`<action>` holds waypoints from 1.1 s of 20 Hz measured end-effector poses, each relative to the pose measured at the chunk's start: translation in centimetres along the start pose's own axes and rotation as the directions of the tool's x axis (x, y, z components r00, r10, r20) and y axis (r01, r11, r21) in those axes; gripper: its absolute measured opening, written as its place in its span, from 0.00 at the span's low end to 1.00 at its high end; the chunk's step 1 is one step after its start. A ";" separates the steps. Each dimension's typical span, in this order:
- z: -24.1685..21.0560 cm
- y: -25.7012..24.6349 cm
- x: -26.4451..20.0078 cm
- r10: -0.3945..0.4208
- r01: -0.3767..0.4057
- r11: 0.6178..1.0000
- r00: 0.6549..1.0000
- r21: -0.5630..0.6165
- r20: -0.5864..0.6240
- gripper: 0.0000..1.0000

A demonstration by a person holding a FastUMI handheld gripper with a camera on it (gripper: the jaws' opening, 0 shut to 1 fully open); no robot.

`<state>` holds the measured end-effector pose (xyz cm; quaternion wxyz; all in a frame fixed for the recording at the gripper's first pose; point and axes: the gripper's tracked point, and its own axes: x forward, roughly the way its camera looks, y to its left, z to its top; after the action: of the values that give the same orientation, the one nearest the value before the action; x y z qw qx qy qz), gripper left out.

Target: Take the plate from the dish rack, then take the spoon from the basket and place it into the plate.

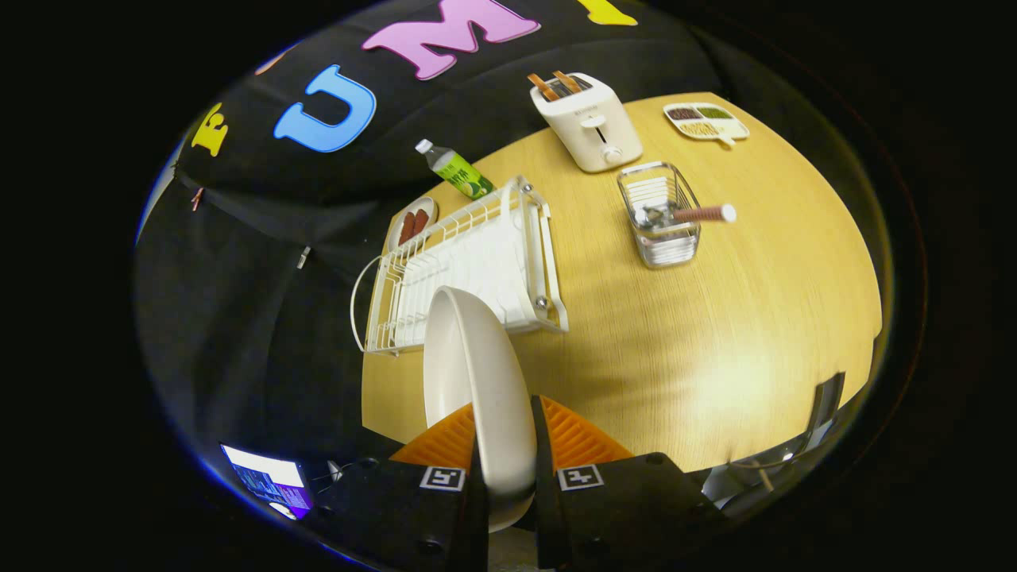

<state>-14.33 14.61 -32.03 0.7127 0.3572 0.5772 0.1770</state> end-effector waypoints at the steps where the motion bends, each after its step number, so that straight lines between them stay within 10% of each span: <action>1: -0.9 -1.1 0.7 -0.012 0.012 1.000 1.000 0.009 -0.012 0.28; 22: -2.6 -12.4 7.1 -0.112 0.119 0.981 0.992 0.156 -0.053 0.40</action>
<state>-16.84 11.64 -46.03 0.6783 0.3745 0.6248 0.0964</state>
